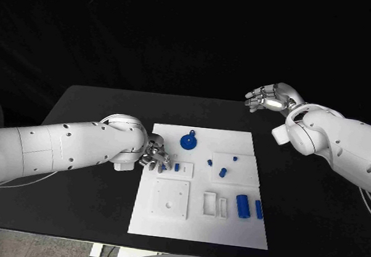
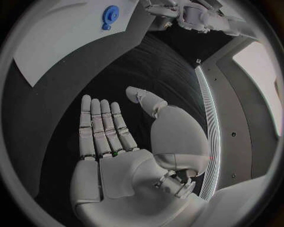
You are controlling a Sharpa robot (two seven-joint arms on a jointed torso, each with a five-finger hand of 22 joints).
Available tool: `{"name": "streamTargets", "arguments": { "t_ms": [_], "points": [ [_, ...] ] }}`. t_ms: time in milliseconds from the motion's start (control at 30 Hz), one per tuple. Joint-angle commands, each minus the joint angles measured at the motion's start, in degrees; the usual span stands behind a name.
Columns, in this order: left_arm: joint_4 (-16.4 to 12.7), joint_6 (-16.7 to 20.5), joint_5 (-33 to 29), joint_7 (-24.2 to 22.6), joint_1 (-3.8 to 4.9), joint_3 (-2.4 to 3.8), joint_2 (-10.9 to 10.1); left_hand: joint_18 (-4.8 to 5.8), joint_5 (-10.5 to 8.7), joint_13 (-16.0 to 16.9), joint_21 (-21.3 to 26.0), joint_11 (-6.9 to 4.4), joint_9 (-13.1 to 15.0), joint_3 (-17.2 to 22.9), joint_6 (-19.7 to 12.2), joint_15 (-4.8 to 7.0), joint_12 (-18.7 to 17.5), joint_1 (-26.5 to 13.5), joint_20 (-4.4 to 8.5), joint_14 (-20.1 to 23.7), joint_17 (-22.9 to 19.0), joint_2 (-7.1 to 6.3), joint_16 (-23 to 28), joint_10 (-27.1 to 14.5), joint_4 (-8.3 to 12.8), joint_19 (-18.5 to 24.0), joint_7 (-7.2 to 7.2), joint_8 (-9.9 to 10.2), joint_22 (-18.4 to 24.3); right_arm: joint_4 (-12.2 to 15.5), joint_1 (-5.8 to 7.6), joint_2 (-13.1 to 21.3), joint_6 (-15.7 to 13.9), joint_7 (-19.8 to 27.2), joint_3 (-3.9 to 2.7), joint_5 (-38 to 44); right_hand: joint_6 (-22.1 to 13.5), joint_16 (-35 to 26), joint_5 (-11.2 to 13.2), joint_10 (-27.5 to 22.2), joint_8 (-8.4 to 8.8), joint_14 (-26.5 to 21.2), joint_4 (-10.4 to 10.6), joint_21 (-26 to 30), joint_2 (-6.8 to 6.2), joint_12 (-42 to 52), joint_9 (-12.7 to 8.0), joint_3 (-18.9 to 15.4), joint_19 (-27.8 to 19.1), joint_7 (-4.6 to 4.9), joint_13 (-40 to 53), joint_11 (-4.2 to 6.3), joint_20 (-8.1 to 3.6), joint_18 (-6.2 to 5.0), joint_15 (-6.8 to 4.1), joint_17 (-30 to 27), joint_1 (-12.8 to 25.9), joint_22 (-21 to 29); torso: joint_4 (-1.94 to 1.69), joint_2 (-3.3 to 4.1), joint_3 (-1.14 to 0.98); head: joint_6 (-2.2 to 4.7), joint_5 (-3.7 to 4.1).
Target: Assemble the parts on the task board
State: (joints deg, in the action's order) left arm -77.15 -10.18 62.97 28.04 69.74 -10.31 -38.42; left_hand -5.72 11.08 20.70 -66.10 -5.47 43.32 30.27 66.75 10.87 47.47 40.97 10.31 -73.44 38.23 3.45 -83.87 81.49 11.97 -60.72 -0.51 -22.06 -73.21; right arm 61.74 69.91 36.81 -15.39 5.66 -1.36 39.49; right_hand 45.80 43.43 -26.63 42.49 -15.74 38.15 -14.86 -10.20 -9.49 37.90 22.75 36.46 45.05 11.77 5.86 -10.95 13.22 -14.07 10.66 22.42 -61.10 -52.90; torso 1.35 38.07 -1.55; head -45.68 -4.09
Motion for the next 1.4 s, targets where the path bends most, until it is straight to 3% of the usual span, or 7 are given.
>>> {"name": "streamTargets", "arguments": {
  "t_ms": [33, 567, 833, 900, 967, 1067, 1400],
  "points": [
    [-0.1, -0.6, 0.4, 0.5, -0.31, -0.19, 0.3, -1.22, -0.46, 0.1, -0.2, 0.15, -0.1, -0.1, -0.2, 0.49, 0.2, -1.0, 4.86, 0.1, 0.1, -0.76, 0.0, -0.4, -0.9, 0.2, -0.27, 0.4, 0.0, 0.0, -0.12, -0.1, 0.6, 0.5, -0.02, 0.0, -0.2, 0.2, -0.3, -0.3, -0.17, -0.2, -0.2, 0.4, 0.49, 0.3, -0.1, -0.2, -0.1, 0.44, -0.1, -0.02, 0.34, -0.93, 0.17, -0.1, 0.2, -0.1, -0.05, 0.01, 0.02, 0.04, 0.03],
    [0.2, 0.3, 0.4, 0.7, -0.31, -0.18, 0.3, -1.42, -0.86, 0.2, -0.2, 0.08, -0.2, -0.1, -0.3, 0.57, 0.2, -2.9, 5.05, 0.1, 0.3, -2.67, 0.2, -0.4, -2.3, 0.2, -0.23, 0.4, -0.1, 0.0, -0.21, -0.1, 0.6, 0.5, -0.02, 0.0, -0.2, 0.3, -0.3, -0.3, -0.18, -0.3, -0.2, 0.4, 0.48, 0.4, -0.1, -0.2, -0.1, 0.44, -0.1, -0.03, 0.35, -0.93, 0.18, -0.2, 0.2, -0.1, -0.03, 0.0, 0.02, 0.12, 0.09],
    [0.8, -0.1, 0.6, 0.7, -0.31, -0.18, 0.2, -1.6, -1.48, 0.3, -0.1, 0.04, -0.2, 0.2, -0.4, 0.63, 0.2, -4.0, 5.19, 0.0, 0.5, -5.12, 0.3, -0.4, -3.4, 0.1, -0.19, 0.2, -0.1, 0.0, -0.23, -0.1, 0.6, 0.5, -0.02, 0.0, -0.2, 0.3, -0.3, -0.3, -0.19, -0.3, -0.2, 0.4, 0.48, 0.4, -0.1, -0.2, -0.1, 0.45, -0.2, -0.03, 0.35, -0.93, 0.19, -0.2, 0.2, -0.1, -0.04, -0.02, 0.0, 0.21, 0.06],
    [0.8, 0.0, 0.6, 0.8, -0.31, -0.18, 0.2, -1.64, -2.03, 0.3, -0.1, 0.03, -0.2, 0.3, -0.5, 0.64, 0.2, -4.3, 5.22, 0.0, 0.6, -5.8, 0.3, -0.4, -3.8, 0.1, -0.19, 0.2, -0.1, 0.0, -0.24, -0.1, 0.6, 0.5, -0.02, 0.0, -0.2, 0.3, -0.3, -0.3, -0.19, -0.3, -0.2, 0.4, 0.47, 0.4, -0.1, -0.2, -0.1, 0.45, -0.2, -0.03, 0.35, -0.92, 0.19, -0.2, 0.3, -0.1, -0.03, -0.01, 0.0, 0.24, 0.06],
    [0.8, 0.0, 0.7, 0.9, -0.31, -0.18, 0.1, -1.73, -5.68, 0.3, -0.1, -0.01, -0.1, 0.4, -0.5, 0.65, 0.2, -4.5, 5.28, 0.0, 0.7, -6.14, 0.4, -0.4, -4.1, 0.1, -0.18, 0.1, -0.1, 0.0, -0.24, -0.1, 0.5, 0.5, -0.02, 0.0, -0.3, 0.3, -0.3, -0.3, -0.19, -0.3, -0.2, 0.4, 0.48, 0.4, -0.1, -0.2, -0.1, 0.45, -0.2, -0.04, 0.35, -0.92, 0.19, -0.2, 0.3, -0.2, -0.02, 0.0, -0.01, 0.26, 0.07],
    [0.8, 0.1, 0.7, 0.8, -0.31, -0.17, 0.0, -1.81, -7.95, 0.4, 0.0, -0.02, 0.0, 0.3, -0.6, 0.68, 0.1, -5.4, 5.3, 0.0, 0.8, -7.6, 0.5, -0.4, -5.1, 0.2, -0.14, 0.0, -0.1, 0.0, -0.25, -0.1, 0.5, 0.5, -0.02, 0.0, -0.3, 0.3, -0.3, -0.3, -0.19, -0.3, -0.2, 0.4, 0.47, 0.4, -0.2, -0.2, -0.1, 0.45, -0.2, -0.04, 0.35, -0.93, 0.19, -0.2, 0.3, -0.2, -0.01, -0.01, 0.0, 0.3, 0.1],
    [0.3, 5.2, -0.9, -1.5, -0.3, 0.19, -1.1, -2.02, -8.28, 0.5, 0.0, -0.02, 0.2, 0.5, -0.8, 0.72, 0.1, -6.3, 5.39, 0.1, 0.9, -10.03, 0.6, -0.6, -6.4, 0.2, -0.14, -0.1, 0.0, 0.0, -0.28, 0.0, 0.4, 0.6, -0.02, -0.1, -0.3, 0.4, -0.3, -0.3, -0.2, -0.3, -0.2, 0.4, 0.46, 0.4, -0.2, -0.2, -0.1, 0.45, -0.2, -0.04, 0.35, -0.93, 0.19, -0.3, 0.2, -0.2, 0.01, -0.01, -0.01, 0.58, 0.26]
  ]
}}
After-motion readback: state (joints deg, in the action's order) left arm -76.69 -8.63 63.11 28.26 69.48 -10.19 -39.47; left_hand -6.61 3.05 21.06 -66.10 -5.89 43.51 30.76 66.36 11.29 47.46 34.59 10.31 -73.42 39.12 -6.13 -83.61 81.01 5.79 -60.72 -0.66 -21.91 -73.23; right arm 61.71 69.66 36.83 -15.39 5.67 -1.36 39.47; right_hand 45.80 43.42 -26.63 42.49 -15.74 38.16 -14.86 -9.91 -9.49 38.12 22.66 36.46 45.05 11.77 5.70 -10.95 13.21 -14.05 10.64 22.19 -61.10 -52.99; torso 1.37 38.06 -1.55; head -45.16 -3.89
